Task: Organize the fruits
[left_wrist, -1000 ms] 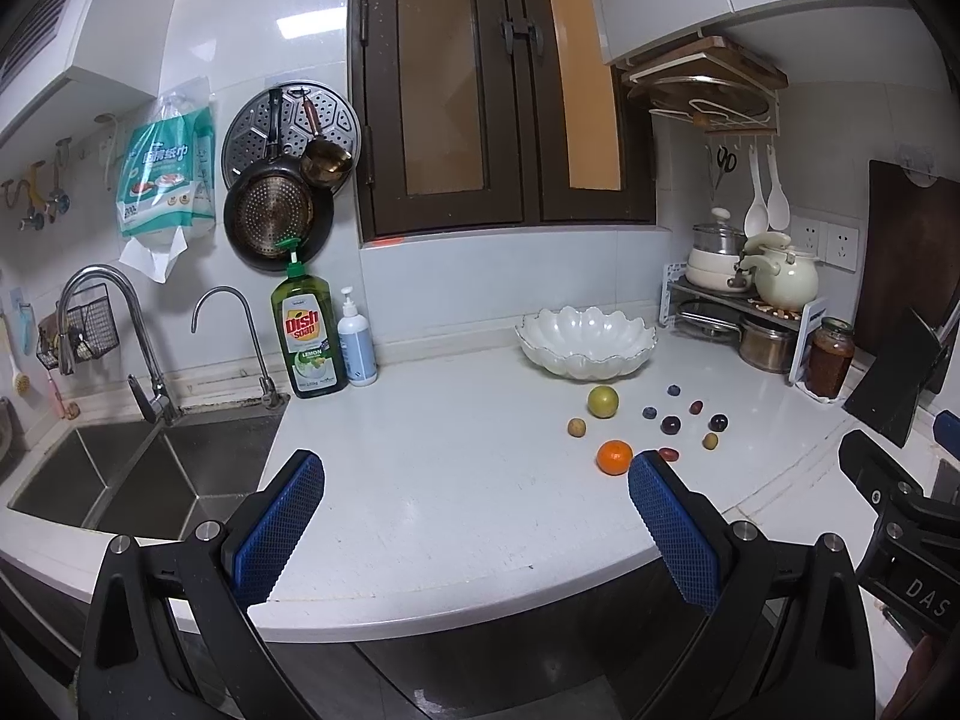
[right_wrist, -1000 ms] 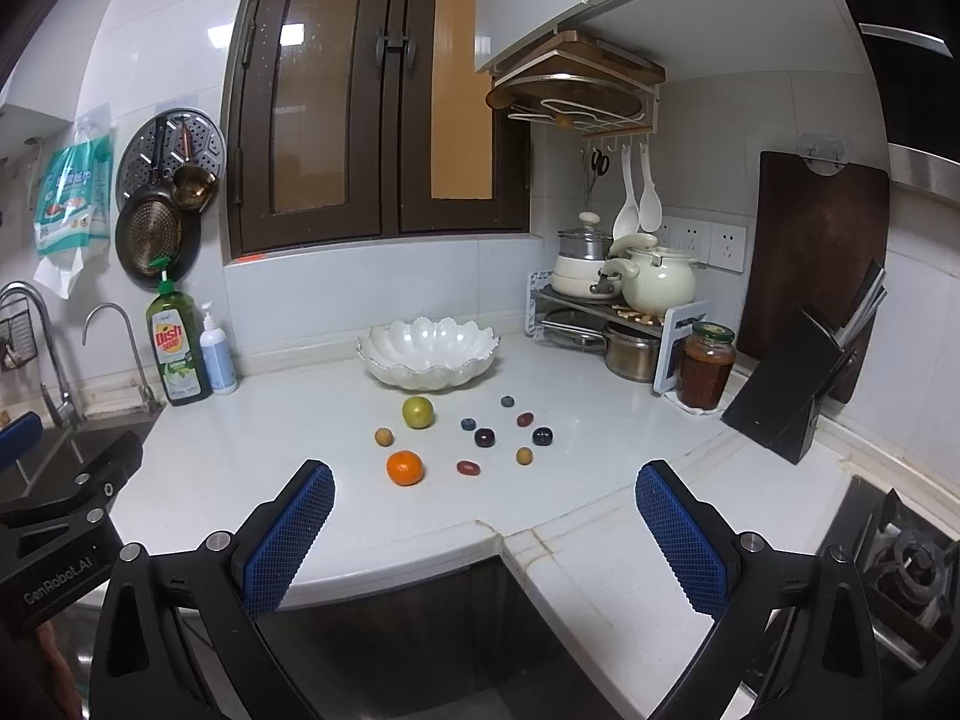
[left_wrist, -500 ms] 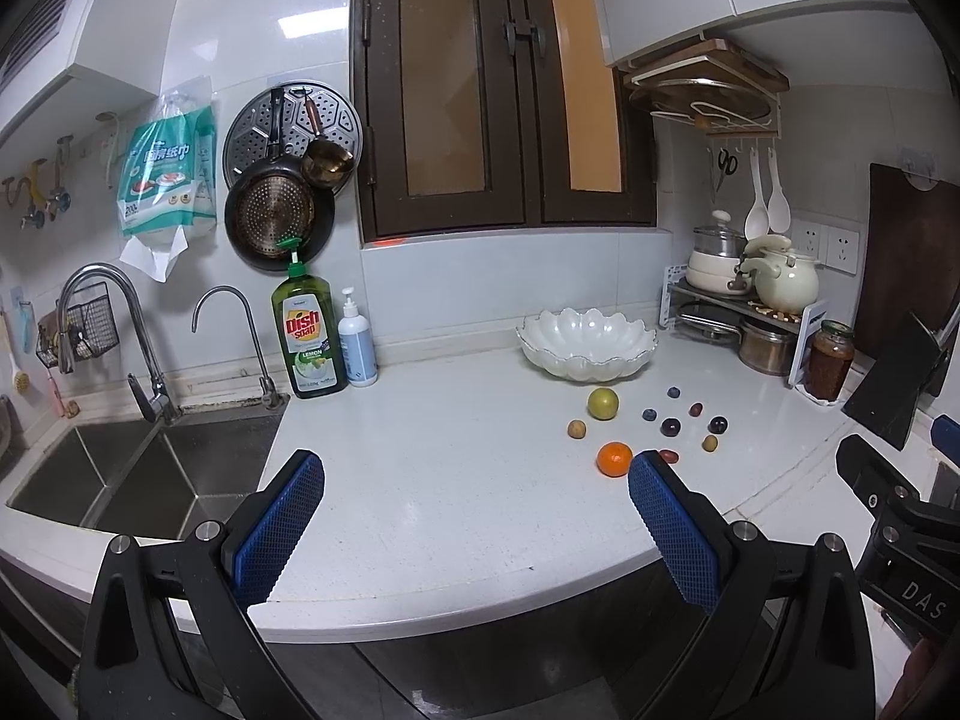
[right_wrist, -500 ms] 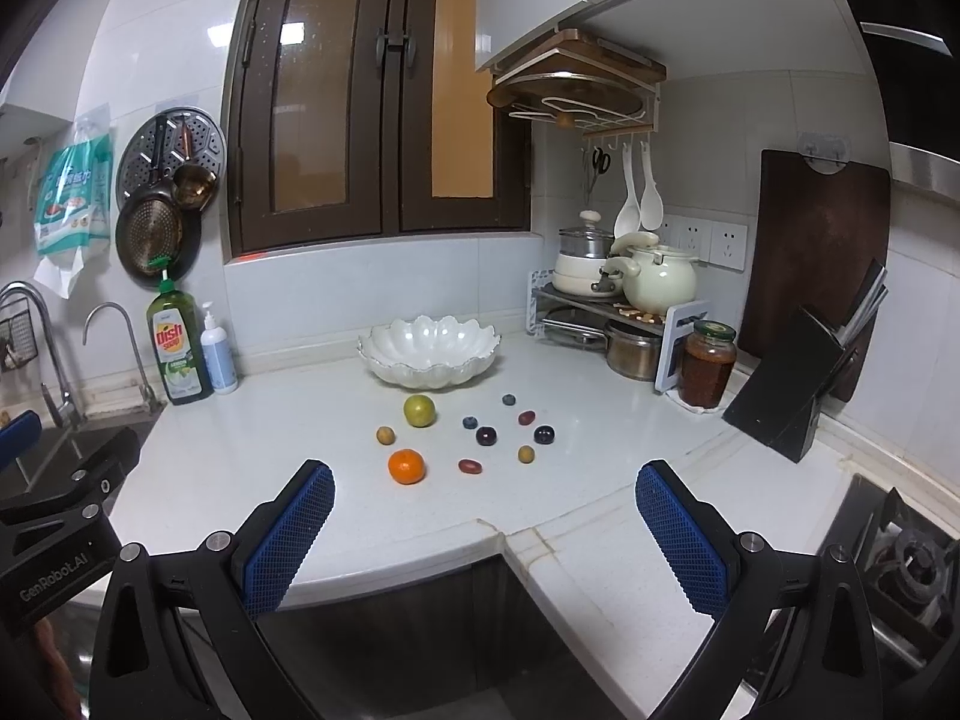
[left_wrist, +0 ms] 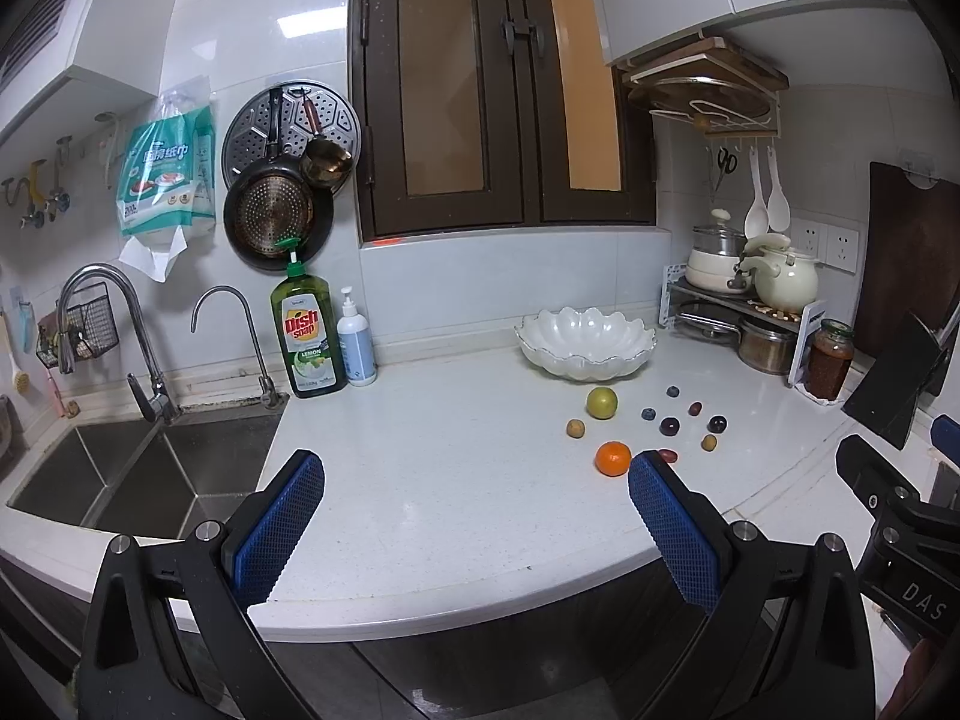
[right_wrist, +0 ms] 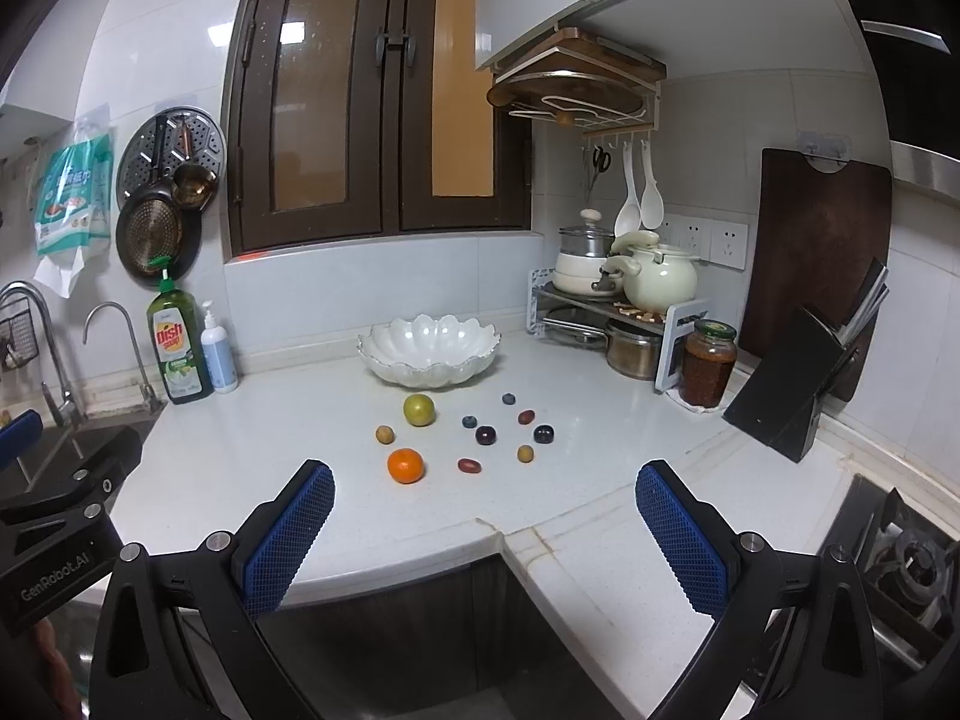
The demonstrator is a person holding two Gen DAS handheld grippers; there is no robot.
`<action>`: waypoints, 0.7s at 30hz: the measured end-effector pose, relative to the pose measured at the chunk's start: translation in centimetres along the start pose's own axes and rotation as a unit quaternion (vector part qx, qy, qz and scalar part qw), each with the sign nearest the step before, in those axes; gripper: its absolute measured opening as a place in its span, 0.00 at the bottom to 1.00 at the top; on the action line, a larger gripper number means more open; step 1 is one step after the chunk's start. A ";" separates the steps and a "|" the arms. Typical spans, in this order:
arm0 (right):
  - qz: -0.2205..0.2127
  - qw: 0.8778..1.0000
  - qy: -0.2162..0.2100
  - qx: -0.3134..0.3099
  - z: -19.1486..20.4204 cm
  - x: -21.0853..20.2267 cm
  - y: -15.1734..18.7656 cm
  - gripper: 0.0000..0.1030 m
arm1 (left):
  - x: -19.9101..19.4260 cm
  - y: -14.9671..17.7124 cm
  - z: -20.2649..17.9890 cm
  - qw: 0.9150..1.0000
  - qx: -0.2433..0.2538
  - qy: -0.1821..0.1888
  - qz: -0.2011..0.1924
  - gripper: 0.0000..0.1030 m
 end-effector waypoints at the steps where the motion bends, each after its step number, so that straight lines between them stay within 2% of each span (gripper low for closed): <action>1: 0.001 1.000 -0.001 0.000 0.0 0.1 0.2 0.99 | 0.0 0.0 0.0 1.000 0.000 0.000 0.000 1.00; 11: 0.016 1.000 -0.002 -0.001 -0.8 2.3 0.3 0.99 | 2.5 0.2 -1.1 1.000 -0.001 0.003 0.025 1.00; 21: 0.033 0.999 -0.003 0.002 -2.9 6.4 0.2 0.98 | 5.7 0.0 -4.0 1.000 0.001 0.002 0.022 0.98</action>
Point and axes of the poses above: each gripper's, at about its wrist camera, not at the fingertips, and x roughly the way its jaws point, z to its left, y to its underside, the point moved 6 cm from there along x, roughly the way its jaws point, and after that the axes turned 1 degree about z, right-handed, at the moved point
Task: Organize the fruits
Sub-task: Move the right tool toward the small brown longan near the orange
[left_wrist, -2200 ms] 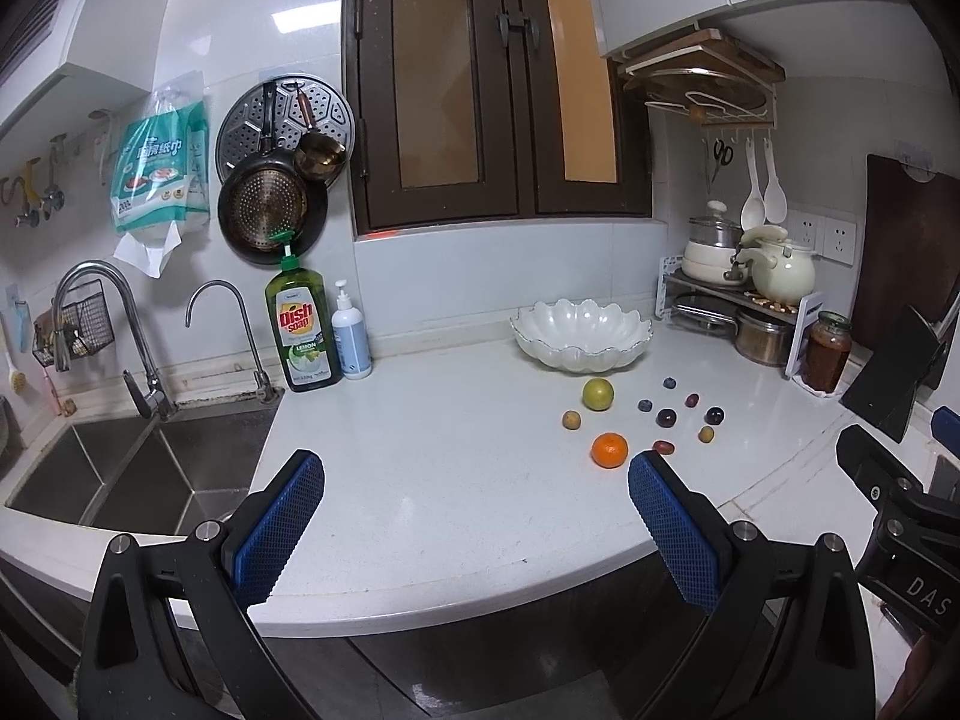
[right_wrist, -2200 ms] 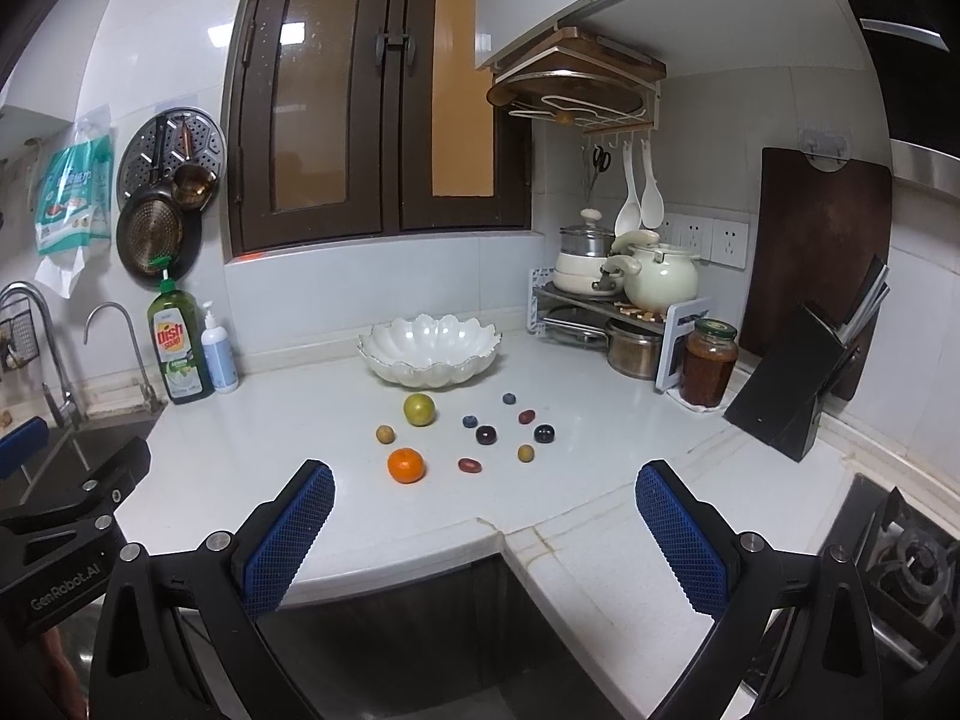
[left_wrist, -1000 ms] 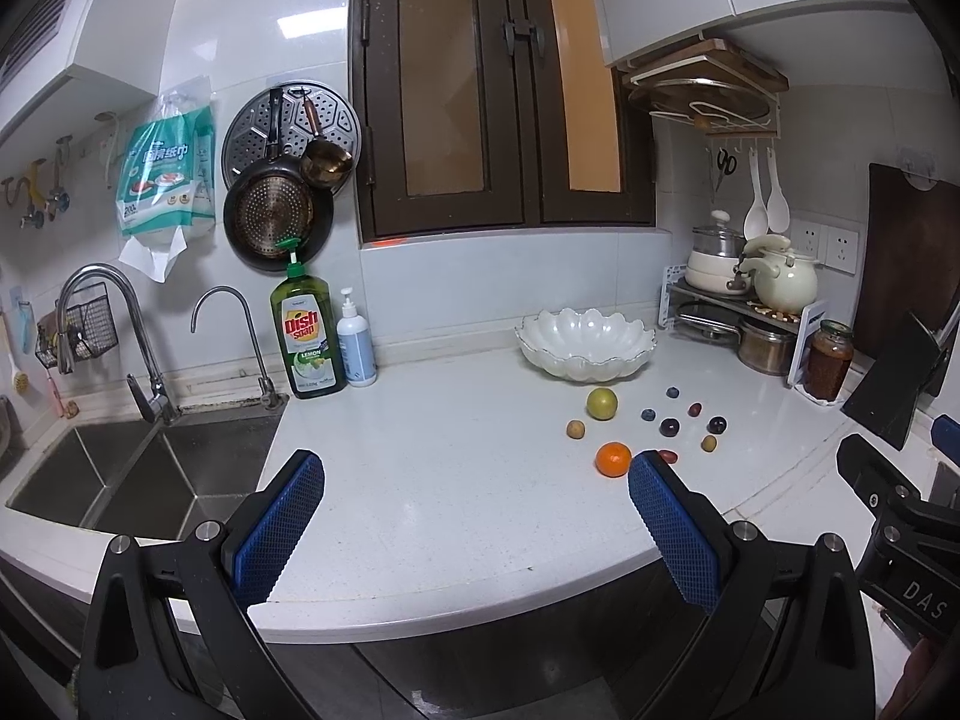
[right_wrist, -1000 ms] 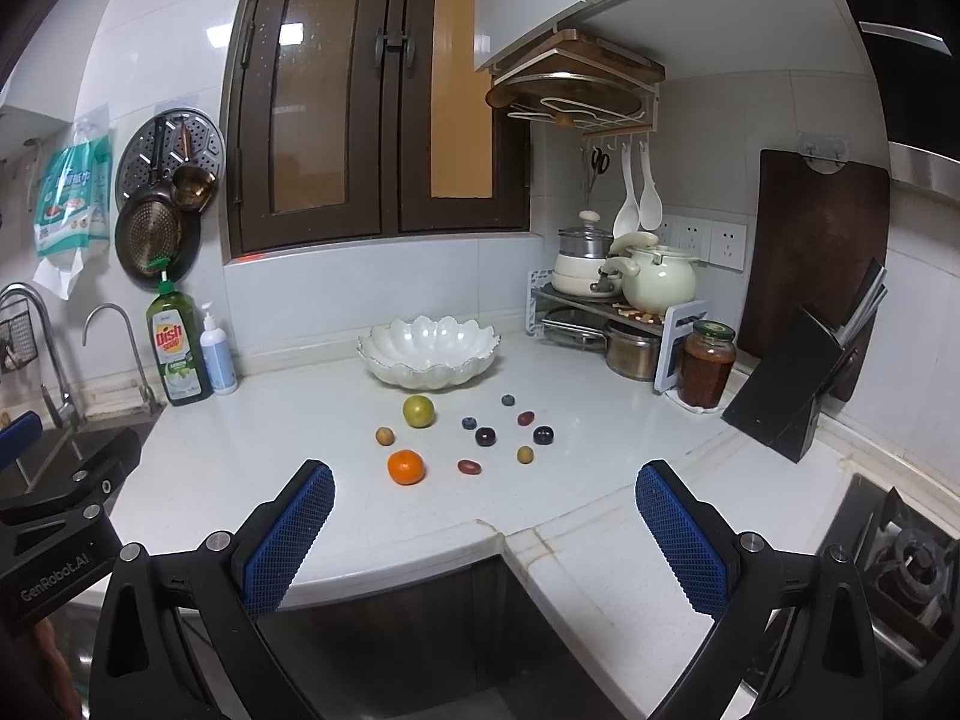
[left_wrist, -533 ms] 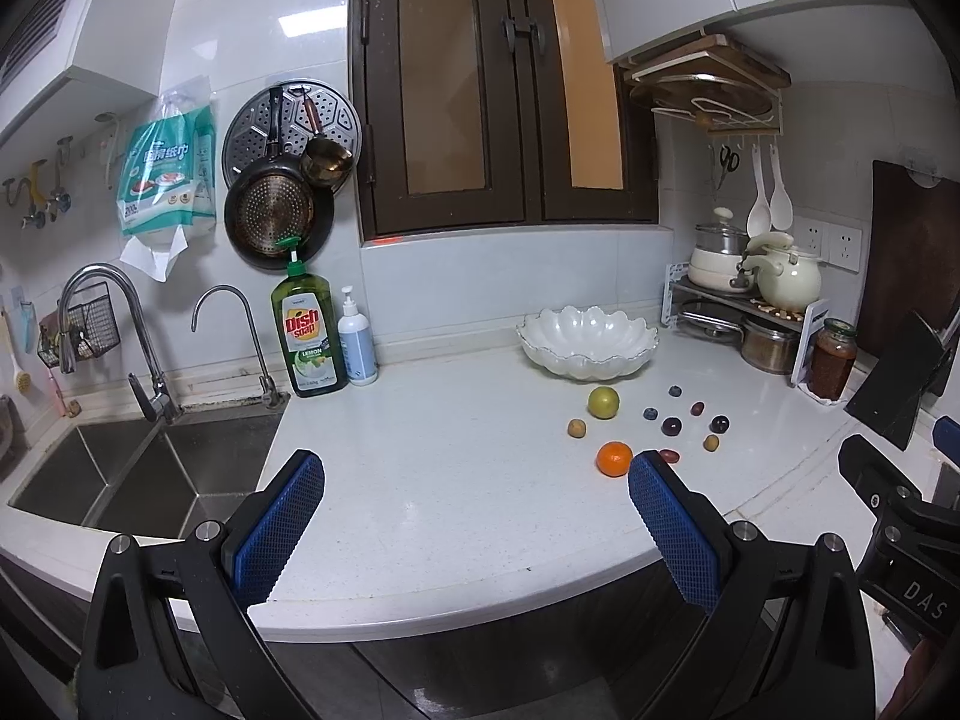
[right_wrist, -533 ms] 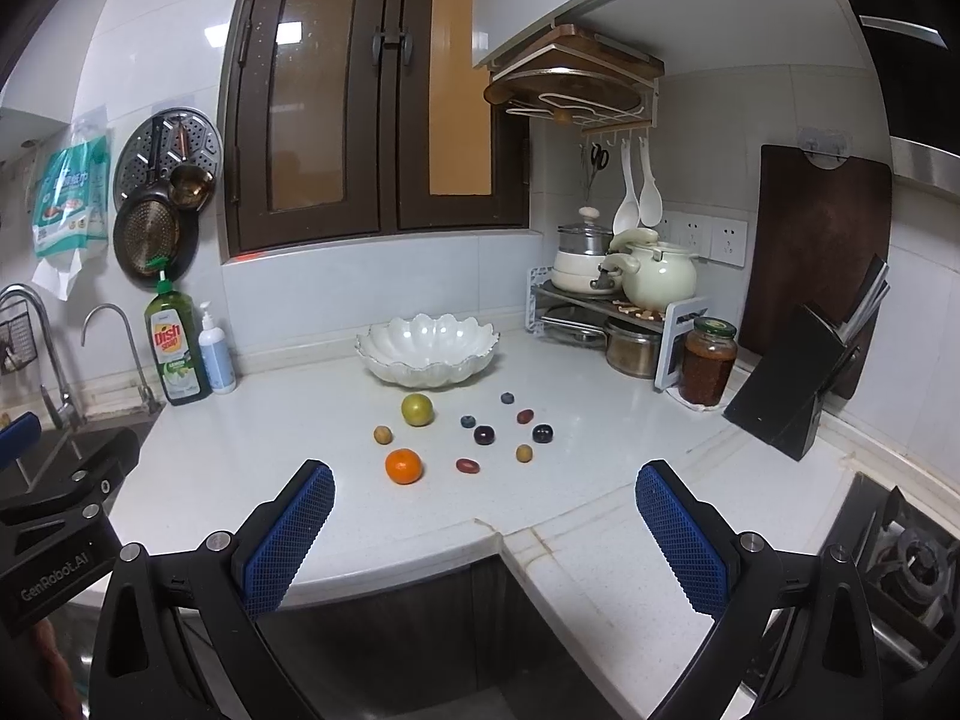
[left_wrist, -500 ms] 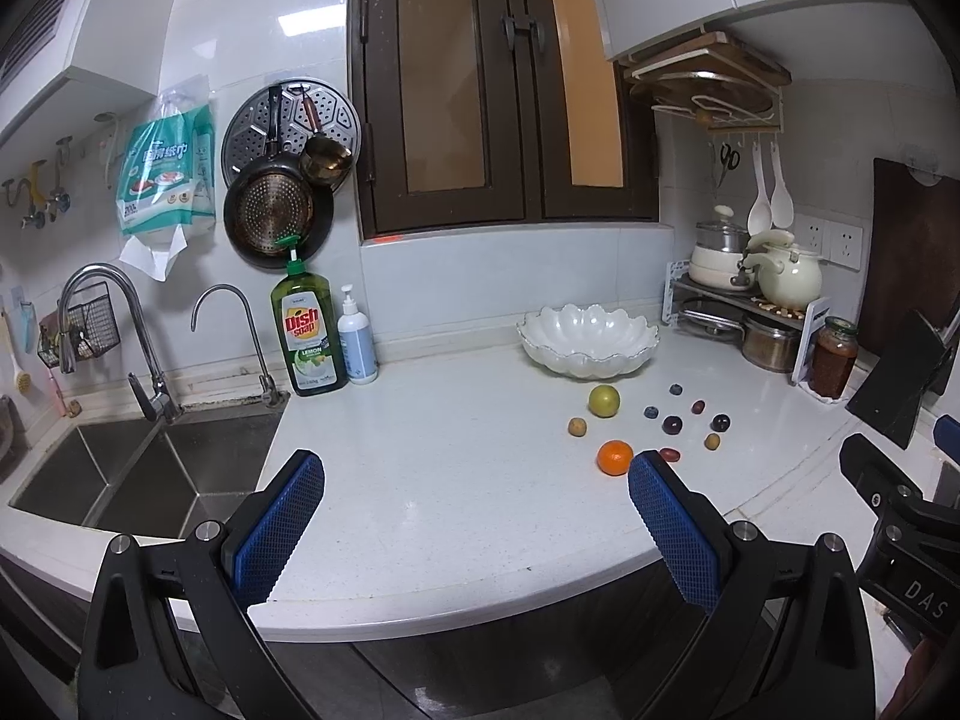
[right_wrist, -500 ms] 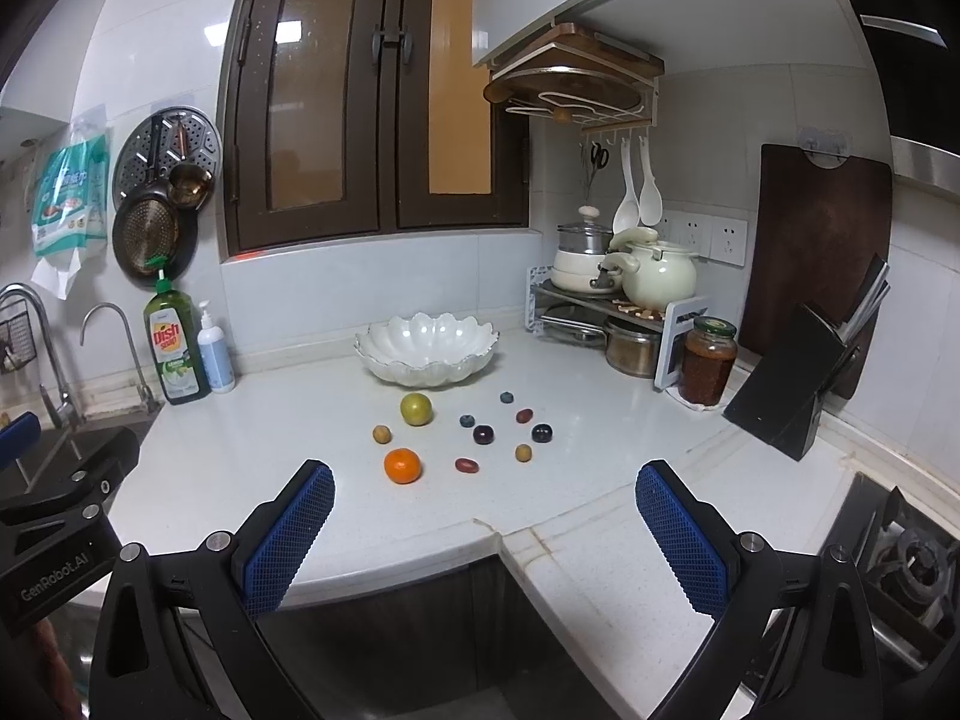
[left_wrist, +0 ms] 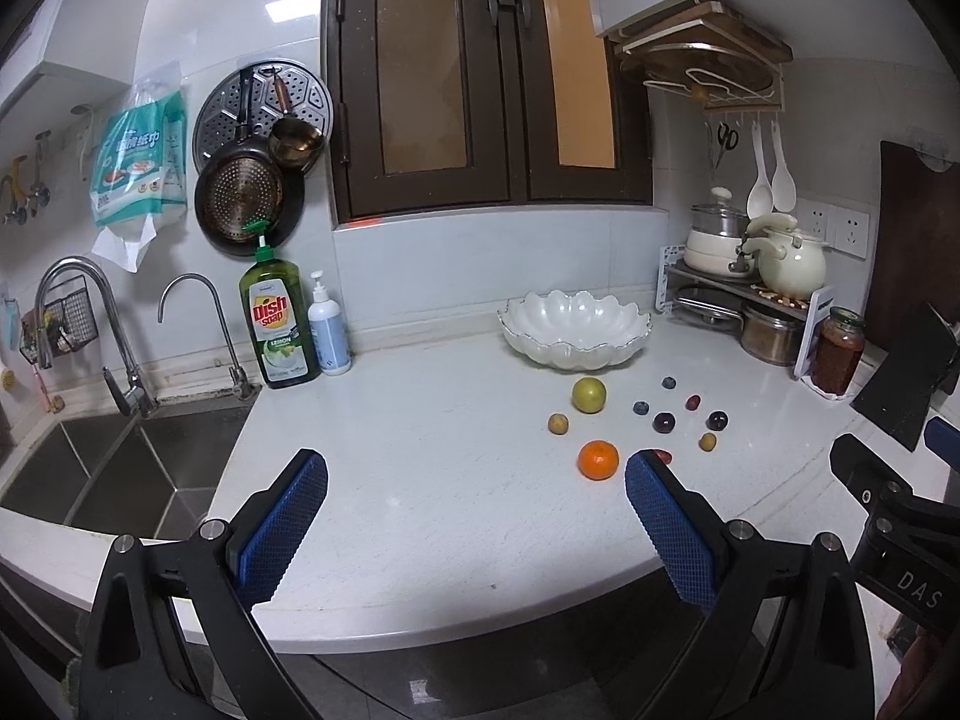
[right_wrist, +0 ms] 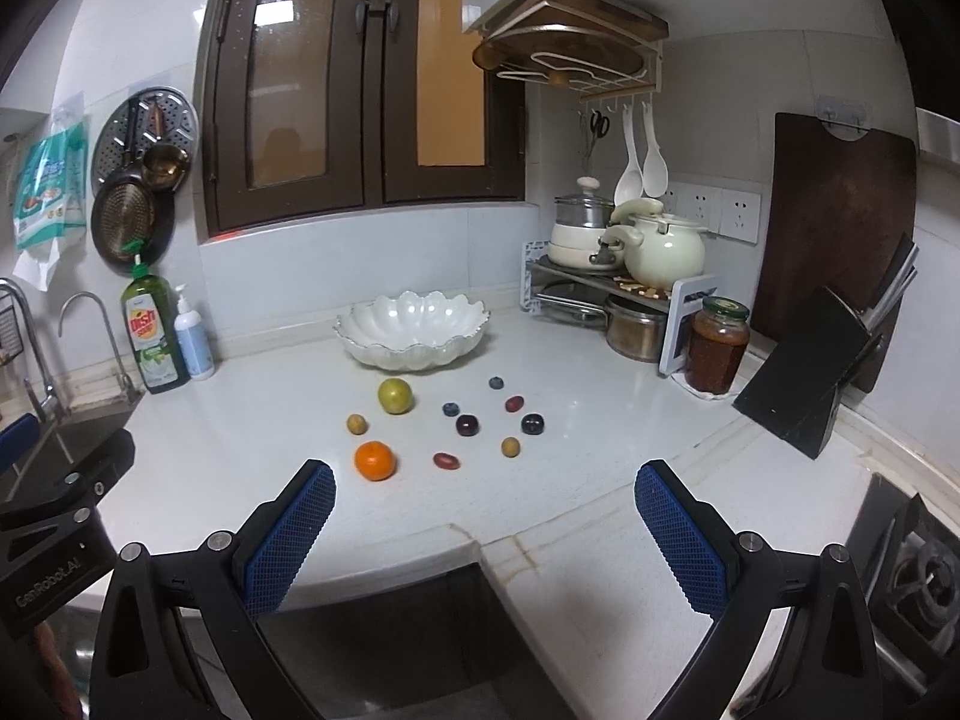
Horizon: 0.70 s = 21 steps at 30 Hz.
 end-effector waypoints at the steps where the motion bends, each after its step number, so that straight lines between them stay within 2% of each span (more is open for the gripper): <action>1: 0.003 1.000 -0.001 0.000 -0.1 0.4 -0.1 0.98 | 0.3 -0.1 -0.2 1.000 -0.002 0.001 0.001 0.95; 11: 0.008 1.000 -0.012 -0.010 -0.4 3.6 -1.5 0.95 | 2.9 -1.0 -1.1 1.000 -0.008 -0.006 0.007 0.91; 17: 0.006 1.000 -0.009 -0.007 0.1 6.3 -2.9 0.94 | 6.0 -2.5 -1.3 1.000 -0.003 0.006 0.007 0.91; 21: 0.003 1.000 0.005 0.006 0.3 8.7 -4.2 0.93 | 8.7 -3.6 -1.5 1.000 0.005 0.019 0.016 0.87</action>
Point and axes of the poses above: each gripper's, at about its wrist camera, not at the fingertips, and x roughly the way its jaws point, z to its left, y to its underside, the point moved 6 cm from there along x, roughly the way its jaws point, and after that the axes turned 1 degree about z, right-handed, at the moved point
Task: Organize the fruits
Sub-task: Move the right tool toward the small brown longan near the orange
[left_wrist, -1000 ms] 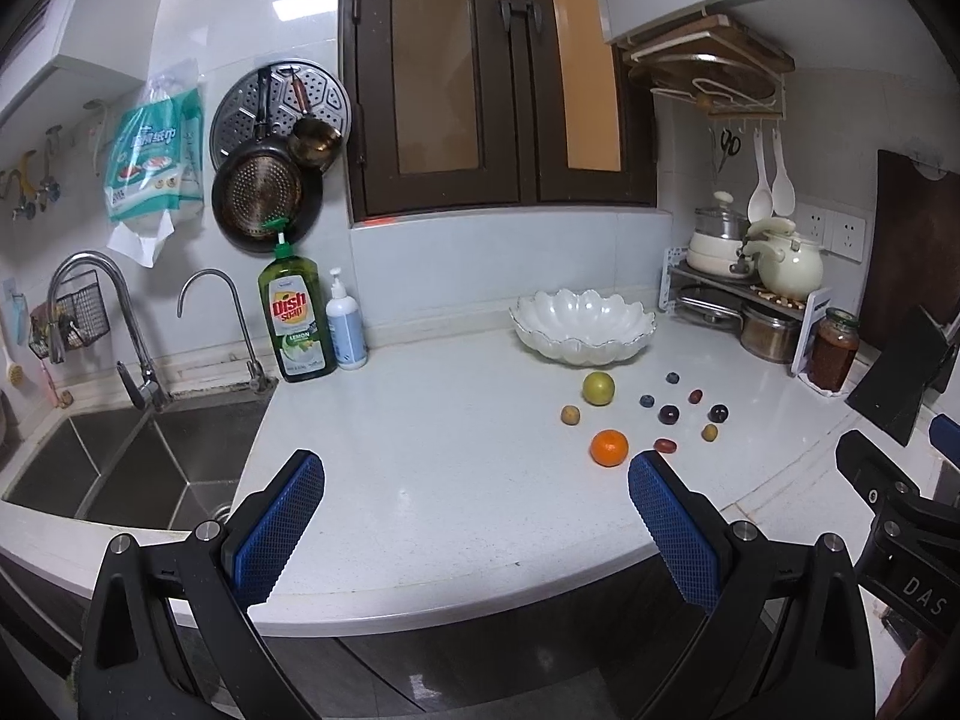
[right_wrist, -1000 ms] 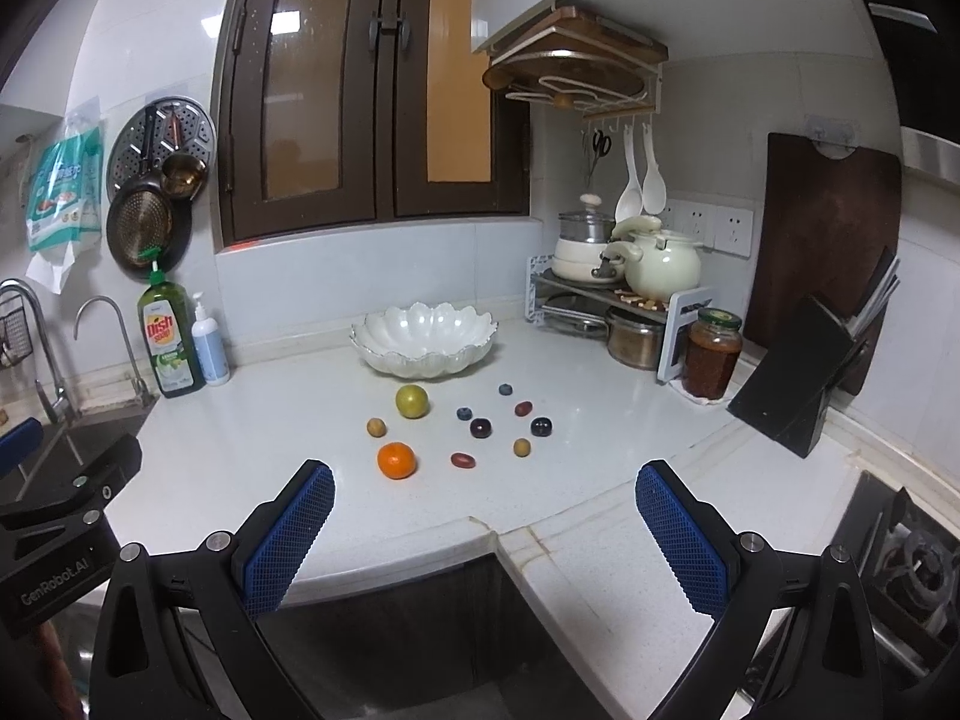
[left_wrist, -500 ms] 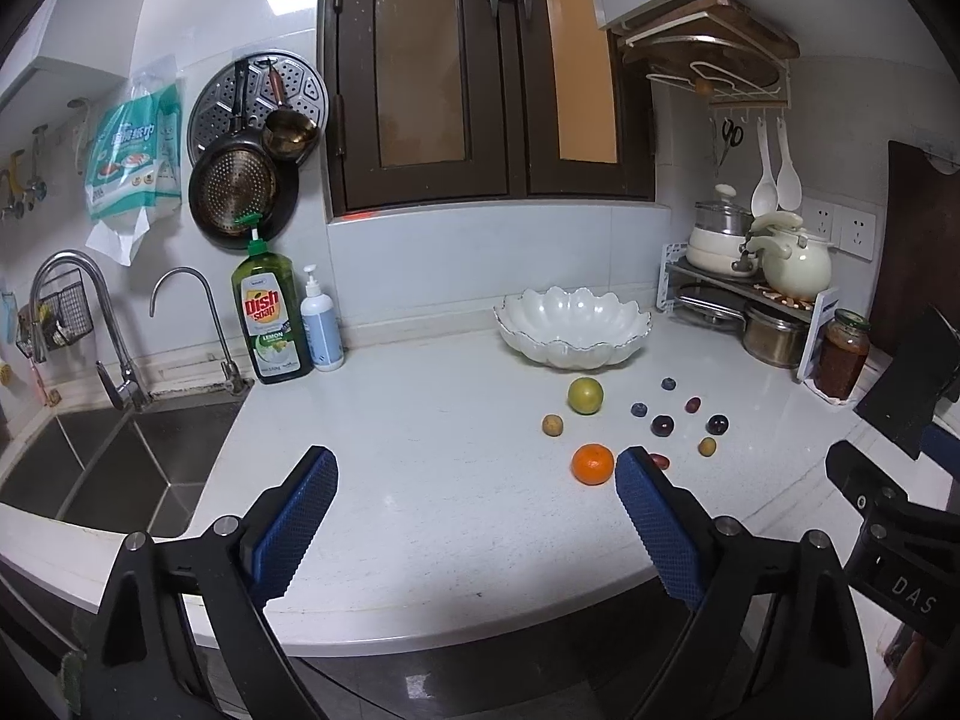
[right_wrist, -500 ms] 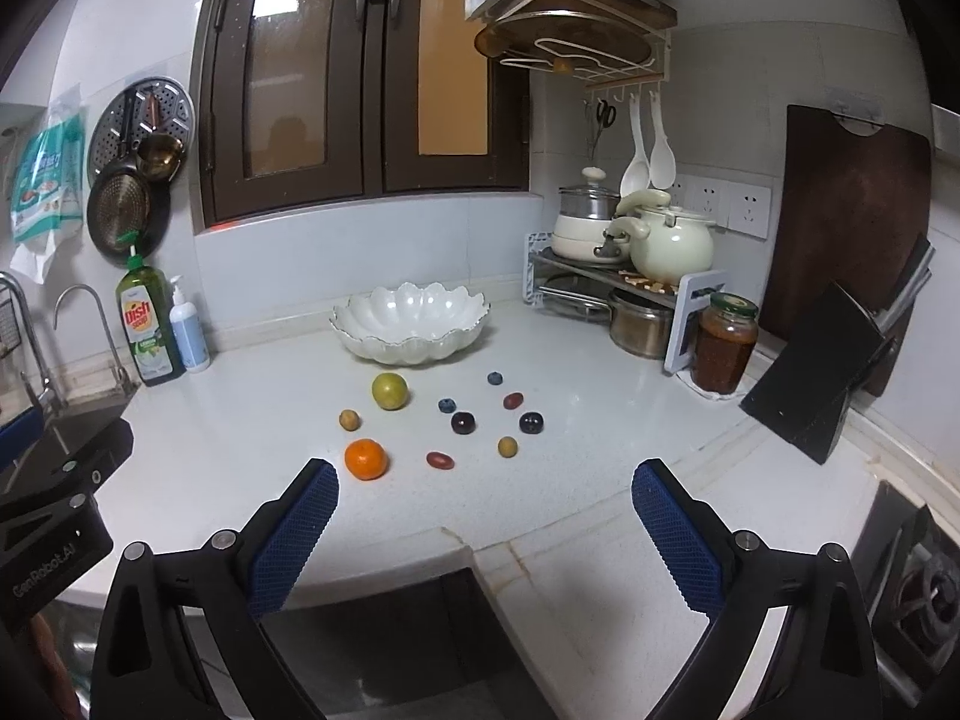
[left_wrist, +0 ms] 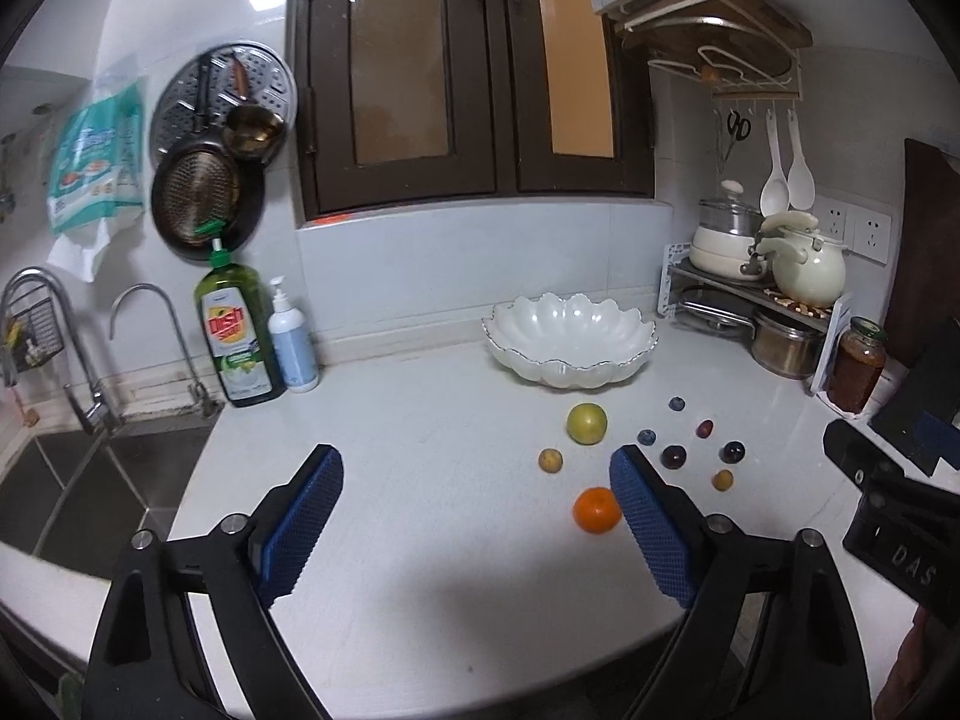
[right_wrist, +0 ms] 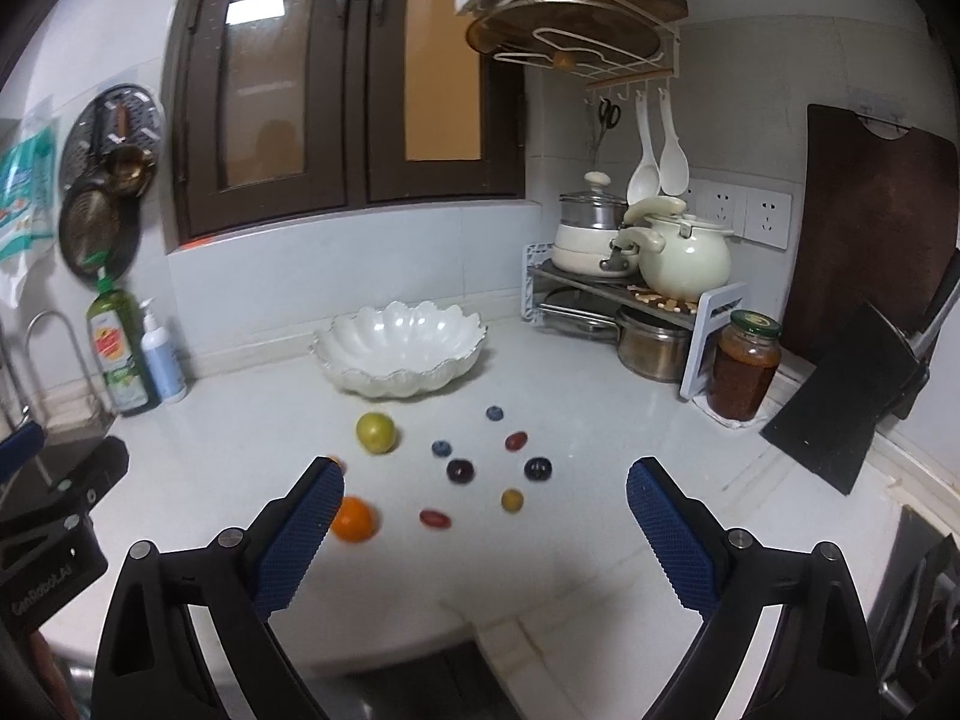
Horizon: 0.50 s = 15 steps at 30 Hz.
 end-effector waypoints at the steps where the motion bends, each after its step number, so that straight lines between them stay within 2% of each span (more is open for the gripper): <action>1: 0.002 1.000 0.001 0.002 0.1 0.7 -0.3 0.93 | 0.7 -0.2 0.0 1.000 0.001 0.005 0.004 0.87; 8: 0.014 1.000 0.023 0.010 0.8 5.2 -1.8 0.92 | 5.5 -2.0 -0.4 0.999 0.016 0.030 0.015 0.84; 15: 0.015 0.999 0.045 0.012 1.4 7.9 -3.6 0.90 | 9.3 -3.6 -0.4 0.998 0.016 0.058 0.029 0.83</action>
Point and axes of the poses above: each gripper's, at about its wrist camera, not at the fingertips, and x roughly the way its jaws point, z to its left, y to its underside, the point moved 6 cm from there along x, roughly the way its jaws point, and after that the axes turned 1 degree about z, right-handed, at the moved point
